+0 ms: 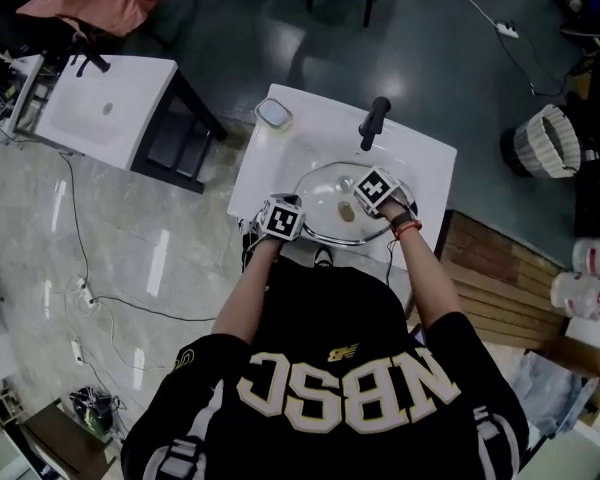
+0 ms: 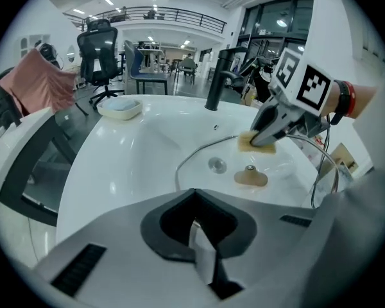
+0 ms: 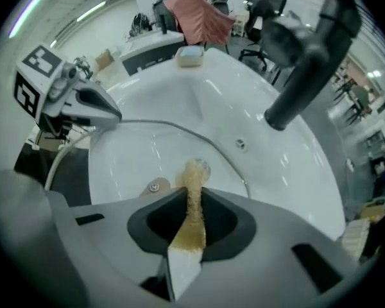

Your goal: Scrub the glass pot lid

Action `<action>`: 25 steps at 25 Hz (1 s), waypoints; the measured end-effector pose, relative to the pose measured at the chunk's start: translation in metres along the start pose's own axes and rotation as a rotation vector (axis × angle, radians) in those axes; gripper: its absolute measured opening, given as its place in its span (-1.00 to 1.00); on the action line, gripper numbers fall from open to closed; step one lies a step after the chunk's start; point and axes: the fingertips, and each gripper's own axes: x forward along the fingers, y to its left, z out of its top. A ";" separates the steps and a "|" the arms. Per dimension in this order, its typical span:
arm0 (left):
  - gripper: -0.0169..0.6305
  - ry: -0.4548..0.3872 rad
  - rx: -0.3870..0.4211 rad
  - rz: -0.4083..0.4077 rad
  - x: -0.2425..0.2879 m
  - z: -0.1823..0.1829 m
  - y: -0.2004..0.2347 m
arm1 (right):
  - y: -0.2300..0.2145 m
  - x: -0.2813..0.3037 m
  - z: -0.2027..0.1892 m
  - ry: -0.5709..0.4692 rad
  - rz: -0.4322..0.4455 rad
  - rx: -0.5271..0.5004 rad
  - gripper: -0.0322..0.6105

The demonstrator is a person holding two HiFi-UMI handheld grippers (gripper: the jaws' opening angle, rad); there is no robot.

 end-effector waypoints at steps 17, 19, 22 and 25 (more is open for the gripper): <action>-0.91 -0.721 0.026 -0.015 -0.160 0.246 -0.023 | -0.055 -0.264 0.057 -0.990 -0.332 0.464 -0.66; -0.91 -0.799 0.052 -0.023 -0.183 0.264 -0.034 | -0.060 -0.287 0.048 -1.021 -0.408 0.459 -0.66; -0.91 -0.903 0.093 -0.029 -0.211 0.285 -0.050 | -0.065 -0.315 0.036 -1.067 -0.501 0.474 -0.66; -0.91 -0.961 0.170 0.005 -0.223 0.297 -0.068 | -0.066 -0.329 0.029 -1.116 -0.535 0.490 -0.66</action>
